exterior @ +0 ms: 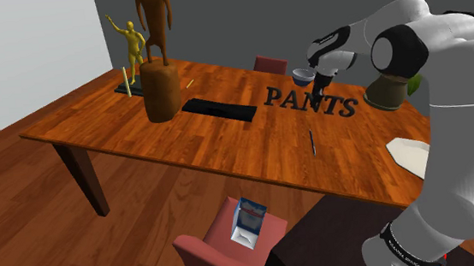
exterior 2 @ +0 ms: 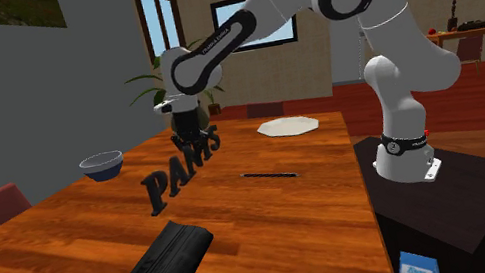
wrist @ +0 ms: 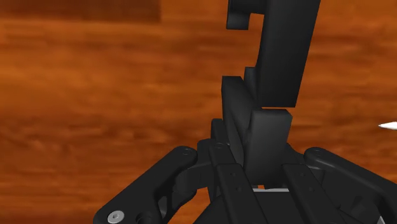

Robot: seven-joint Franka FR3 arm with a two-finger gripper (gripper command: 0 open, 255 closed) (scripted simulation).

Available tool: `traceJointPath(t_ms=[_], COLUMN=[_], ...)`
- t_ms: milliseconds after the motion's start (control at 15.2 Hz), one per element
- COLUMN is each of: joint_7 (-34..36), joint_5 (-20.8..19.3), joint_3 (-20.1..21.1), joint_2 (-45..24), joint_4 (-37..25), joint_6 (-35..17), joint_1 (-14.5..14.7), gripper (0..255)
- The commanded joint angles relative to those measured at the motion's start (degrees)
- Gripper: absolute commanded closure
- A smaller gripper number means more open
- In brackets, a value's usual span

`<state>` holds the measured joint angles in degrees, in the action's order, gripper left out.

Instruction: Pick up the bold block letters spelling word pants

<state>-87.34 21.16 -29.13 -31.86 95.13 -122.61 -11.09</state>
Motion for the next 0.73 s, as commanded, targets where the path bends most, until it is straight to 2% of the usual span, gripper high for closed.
traceJointPath(t_ms=[0, 660], joint_7=[0.31, 1.89], joint_5=[-0.48, -2.66], joint_3=[-0.32, -1.57], joint_2=[0.82, 4.04], joint_4=[-0.3, -3.43], joint_6=[1.01, 6.94], joint_1=[0.19, 0.75], gripper=[255, 255])
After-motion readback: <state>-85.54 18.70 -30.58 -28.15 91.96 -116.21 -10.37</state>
